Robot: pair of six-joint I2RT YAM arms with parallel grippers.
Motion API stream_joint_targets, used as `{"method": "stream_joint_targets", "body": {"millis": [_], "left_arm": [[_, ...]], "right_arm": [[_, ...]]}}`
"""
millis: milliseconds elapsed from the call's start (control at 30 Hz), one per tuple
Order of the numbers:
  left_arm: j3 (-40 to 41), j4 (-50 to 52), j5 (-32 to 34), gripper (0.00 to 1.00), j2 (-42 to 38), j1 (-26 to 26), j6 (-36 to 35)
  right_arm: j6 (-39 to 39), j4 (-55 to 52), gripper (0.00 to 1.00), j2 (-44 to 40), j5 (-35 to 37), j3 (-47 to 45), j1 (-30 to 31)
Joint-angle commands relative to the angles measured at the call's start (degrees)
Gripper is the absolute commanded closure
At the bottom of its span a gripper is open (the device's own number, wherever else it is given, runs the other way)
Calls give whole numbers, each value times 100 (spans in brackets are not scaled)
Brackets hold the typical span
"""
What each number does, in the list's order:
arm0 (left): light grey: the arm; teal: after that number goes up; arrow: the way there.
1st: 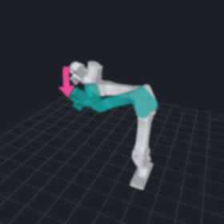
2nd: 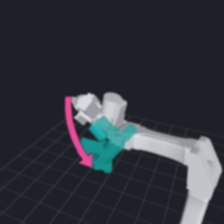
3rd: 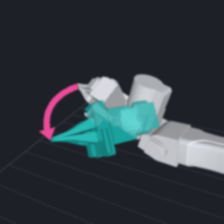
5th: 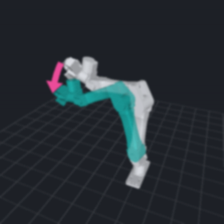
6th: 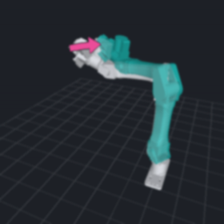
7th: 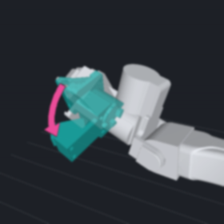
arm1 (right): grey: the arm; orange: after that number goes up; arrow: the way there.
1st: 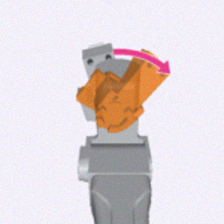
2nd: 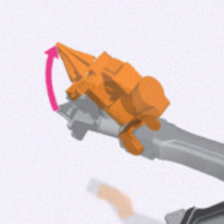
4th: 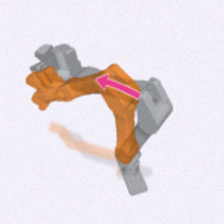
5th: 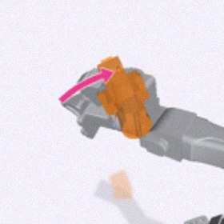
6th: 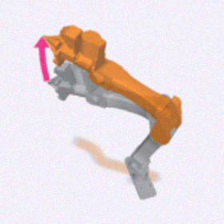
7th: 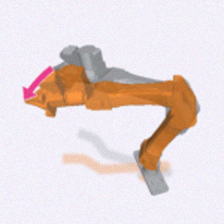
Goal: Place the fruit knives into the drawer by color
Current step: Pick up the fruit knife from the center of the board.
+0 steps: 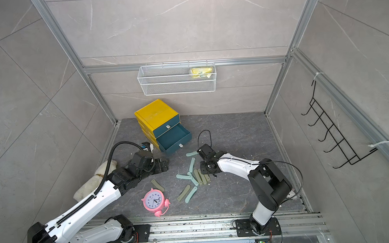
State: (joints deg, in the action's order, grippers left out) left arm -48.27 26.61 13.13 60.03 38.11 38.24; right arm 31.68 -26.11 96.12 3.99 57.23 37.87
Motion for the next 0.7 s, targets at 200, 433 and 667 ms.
{"method": "stream_joint_targets", "body": {"millis": [200,433,667], "left_arm": [[66,-286,23,1,-4,21,175],[55,-293,32,1,52,17,157],[66,-236,50,1,-18,16,166]], "right_arm": [[-240,-184,56,152,243,-125,181],[-215,-140,57,335,304,-137,305],[-55,-252,58,569,550,-83,309]]}}
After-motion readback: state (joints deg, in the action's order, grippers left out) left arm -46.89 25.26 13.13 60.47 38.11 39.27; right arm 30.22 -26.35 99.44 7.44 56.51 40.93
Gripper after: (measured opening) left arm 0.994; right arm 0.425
